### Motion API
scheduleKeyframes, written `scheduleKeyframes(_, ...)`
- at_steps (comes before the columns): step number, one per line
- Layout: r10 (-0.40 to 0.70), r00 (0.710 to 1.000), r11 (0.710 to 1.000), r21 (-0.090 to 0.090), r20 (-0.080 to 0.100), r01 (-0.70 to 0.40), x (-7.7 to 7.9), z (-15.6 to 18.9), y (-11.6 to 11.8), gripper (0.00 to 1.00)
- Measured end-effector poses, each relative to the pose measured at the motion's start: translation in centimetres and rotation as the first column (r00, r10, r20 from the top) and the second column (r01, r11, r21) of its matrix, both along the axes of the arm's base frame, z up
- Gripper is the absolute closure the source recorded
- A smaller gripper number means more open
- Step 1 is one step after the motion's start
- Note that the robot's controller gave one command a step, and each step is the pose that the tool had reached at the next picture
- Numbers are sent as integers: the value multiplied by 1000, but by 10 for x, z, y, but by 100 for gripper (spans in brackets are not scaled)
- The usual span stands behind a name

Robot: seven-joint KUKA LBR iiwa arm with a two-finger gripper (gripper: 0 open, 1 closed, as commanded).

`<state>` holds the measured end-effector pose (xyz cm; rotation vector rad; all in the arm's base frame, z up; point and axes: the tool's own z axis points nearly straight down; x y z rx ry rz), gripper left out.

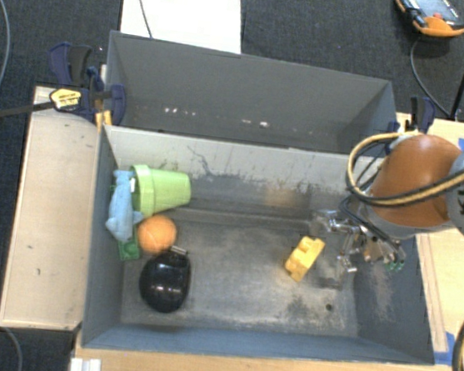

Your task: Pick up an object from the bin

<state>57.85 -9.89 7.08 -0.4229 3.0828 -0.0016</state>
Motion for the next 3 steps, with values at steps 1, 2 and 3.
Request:
scheduleKeyframes(1,0,1000,1000,0,0,0,0,0,0,0)
scheduleKeyframes(2,293,956,956,-8,2,-293,-21,0,70,100)
scheduleKeyframes(3,291,957,957,-8,1,-291,-21,0,69,100)
